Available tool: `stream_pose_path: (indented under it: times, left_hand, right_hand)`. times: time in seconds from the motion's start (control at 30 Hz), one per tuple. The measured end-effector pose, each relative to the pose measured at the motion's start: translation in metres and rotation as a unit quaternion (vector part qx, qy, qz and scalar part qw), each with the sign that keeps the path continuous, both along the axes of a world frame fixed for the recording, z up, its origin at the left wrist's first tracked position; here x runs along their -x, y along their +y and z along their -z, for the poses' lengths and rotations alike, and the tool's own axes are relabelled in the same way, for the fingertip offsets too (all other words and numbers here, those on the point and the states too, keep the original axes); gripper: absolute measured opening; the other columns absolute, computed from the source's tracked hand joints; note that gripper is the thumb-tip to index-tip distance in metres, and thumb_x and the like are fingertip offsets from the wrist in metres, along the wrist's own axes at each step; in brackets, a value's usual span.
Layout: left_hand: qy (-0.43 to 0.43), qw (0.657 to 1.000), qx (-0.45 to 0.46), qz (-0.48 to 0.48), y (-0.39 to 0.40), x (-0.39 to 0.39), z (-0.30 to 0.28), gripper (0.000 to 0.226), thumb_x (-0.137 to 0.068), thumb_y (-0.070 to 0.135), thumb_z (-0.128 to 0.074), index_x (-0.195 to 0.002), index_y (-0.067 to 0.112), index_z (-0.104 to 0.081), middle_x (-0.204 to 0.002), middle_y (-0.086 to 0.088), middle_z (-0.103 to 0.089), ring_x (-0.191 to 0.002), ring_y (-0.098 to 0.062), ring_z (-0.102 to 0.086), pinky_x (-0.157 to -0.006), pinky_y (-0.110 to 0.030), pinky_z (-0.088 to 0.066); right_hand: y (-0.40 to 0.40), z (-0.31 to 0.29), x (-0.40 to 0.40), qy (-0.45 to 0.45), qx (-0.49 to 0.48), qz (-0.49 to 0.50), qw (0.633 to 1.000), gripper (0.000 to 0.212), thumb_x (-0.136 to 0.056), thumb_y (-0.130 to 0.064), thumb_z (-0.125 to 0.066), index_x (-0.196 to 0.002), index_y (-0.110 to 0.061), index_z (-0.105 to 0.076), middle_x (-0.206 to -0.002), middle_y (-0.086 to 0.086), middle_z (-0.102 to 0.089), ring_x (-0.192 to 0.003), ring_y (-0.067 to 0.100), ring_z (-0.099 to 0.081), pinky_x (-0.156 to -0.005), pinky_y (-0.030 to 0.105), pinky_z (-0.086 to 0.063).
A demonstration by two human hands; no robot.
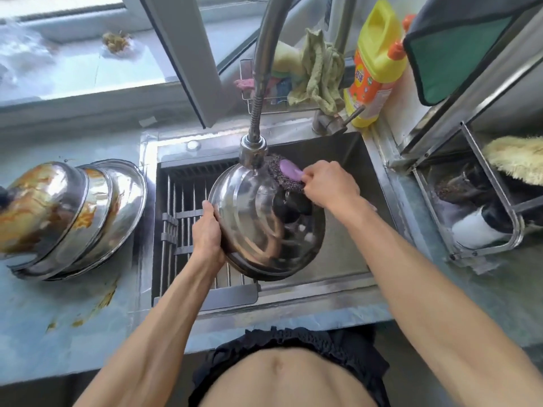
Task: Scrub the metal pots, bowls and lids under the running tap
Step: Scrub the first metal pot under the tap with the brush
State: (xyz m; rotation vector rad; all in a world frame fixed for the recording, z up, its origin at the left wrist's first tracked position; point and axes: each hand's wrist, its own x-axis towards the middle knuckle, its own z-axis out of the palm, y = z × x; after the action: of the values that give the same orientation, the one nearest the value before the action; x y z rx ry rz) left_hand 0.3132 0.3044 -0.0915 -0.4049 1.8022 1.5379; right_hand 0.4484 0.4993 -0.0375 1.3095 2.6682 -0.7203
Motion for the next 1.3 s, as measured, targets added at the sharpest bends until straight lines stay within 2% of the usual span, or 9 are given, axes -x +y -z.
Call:
stream_pose_path:
  times: [0.17, 0.27, 0.37, 0.47, 0.6, 0.73, 1.0, 1.13, 1.3]
  left_hand:
    - [-0.058, 0.996, -0.009, -0.064, 0.006, -0.005, -0.002, 0.045, -0.103, 0.056, -0.048, -0.112, 0.016, -0.066, -0.102, -0.011, -0.077, -0.095, -0.032, -0.075, -0.09, -0.056, -0.059]
    - [-0.026, 0.999, 0.017, -0.041, 0.014, -0.01, -0.003, 0.05, -0.102, 0.058, -0.046, -0.107, 0.014, -0.068, -0.1, -0.011, -0.078, -0.093, -0.031, -0.076, -0.089, -0.052, -0.061]
    - [0.064, 0.994, 0.071, 0.045, 0.024, -0.013, -0.007, 0.062, -0.101, 0.061, -0.04, -0.096, 0.007, -0.071, -0.09, -0.007, -0.076, -0.085, -0.022, -0.073, -0.082, -0.038, -0.06]
    - [0.163, 0.971, 0.11, 0.135, 0.036, -0.026, -0.014, 0.061, -0.105, 0.053, -0.035, -0.08, 0.005, -0.063, -0.076, -0.01, -0.063, -0.069, -0.021, -0.058, -0.063, -0.035, -0.046]
    - [0.22, 0.946, 0.135, 0.196, 0.04, -0.037, -0.013, 0.056, -0.11, 0.043, -0.029, -0.07, 0.008, -0.048, -0.071, -0.008, -0.058, -0.064, -0.021, -0.052, -0.061, -0.036, -0.039]
    - [0.219, 0.942, 0.144, 0.21, 0.033, -0.041, -0.002, 0.056, -0.112, 0.04, -0.031, -0.072, 0.009, -0.056, -0.081, -0.006, -0.062, -0.074, -0.018, -0.057, -0.073, -0.036, -0.042]
    - [0.175, 0.94, 0.107, 0.274, 0.005, -0.04, 0.008, 0.033, -0.11, 0.024, -0.043, -0.082, 0.011, -0.055, -0.077, -0.001, -0.06, -0.061, -0.007, -0.056, -0.052, -0.012, -0.041]
    - [0.13, 0.974, 0.054, 0.177, 0.016, -0.041, 0.008, 0.02, -0.105, 0.006, -0.046, -0.104, 0.008, -0.066, -0.101, -0.01, -0.074, -0.086, -0.015, -0.068, -0.08, -0.034, -0.056]
    - [0.145, 0.974, 0.067, 0.163, 0.027, -0.049, 0.006, 0.024, -0.1, 0.009, -0.046, -0.08, 0.004, -0.057, -0.076, -0.007, -0.056, -0.074, -0.02, -0.049, -0.072, -0.036, -0.039]
  right_hand:
    - [0.007, 0.033, -0.03, 0.022, 0.054, 0.053, 0.997, 0.026, -0.099, -0.033, -0.048, -0.094, -0.022, -0.071, -0.086, 0.011, -0.062, -0.085, 0.036, -0.058, -0.068, 0.038, -0.045]
    - [0.009, 0.049, -0.047, 0.046, 0.115, 0.1, 0.987, 0.031, -0.099, -0.035, -0.05, -0.078, -0.02, -0.068, -0.081, 0.01, -0.061, -0.084, 0.035, -0.056, -0.069, 0.037, -0.045]
    - [0.016, 0.058, -0.061, 0.07, 0.158, 0.124, 0.977, 0.031, -0.097, -0.043, -0.054, -0.082, -0.022, -0.072, -0.083, 0.008, -0.066, -0.086, 0.031, -0.059, -0.07, 0.033, -0.043]
    - [0.021, 0.055, -0.067, 0.083, 0.163, 0.108, 0.977, 0.03, -0.098, -0.045, -0.053, -0.081, -0.027, -0.071, -0.077, 0.001, -0.066, -0.079, 0.025, -0.059, -0.067, 0.031, -0.042]
    - [0.015, 0.045, -0.055, 0.085, 0.13, 0.059, 0.986, 0.028, -0.098, -0.034, -0.05, -0.093, -0.018, -0.072, -0.079, 0.007, -0.069, -0.076, 0.03, -0.06, -0.069, 0.038, -0.05]
    - [-0.014, 0.037, -0.034, 0.092, 0.097, -0.009, 0.991, 0.036, -0.098, -0.042, -0.045, -0.066, -0.028, -0.053, -0.079, 0.011, -0.067, -0.082, 0.037, -0.059, -0.071, 0.043, -0.053]
    - [-0.035, 0.048, -0.031, 0.03, 0.096, -0.049, 0.994, 0.028, -0.099, -0.034, -0.044, -0.08, -0.022, -0.061, -0.091, 0.013, -0.068, -0.088, 0.039, -0.061, -0.065, 0.039, -0.046]
    - [-0.037, 0.04, -0.033, 0.052, 0.096, -0.069, 0.992, 0.04, -0.098, -0.036, -0.044, -0.059, -0.029, -0.043, -0.071, 0.003, -0.059, -0.079, 0.037, -0.058, -0.064, 0.041, -0.05]
    - [-0.035, 0.019, -0.033, 0.062, 0.025, -0.139, 0.988, 0.03, -0.098, -0.039, -0.046, -0.072, -0.025, -0.052, -0.071, -0.001, -0.06, -0.076, 0.033, -0.058, -0.06, 0.036, -0.044]
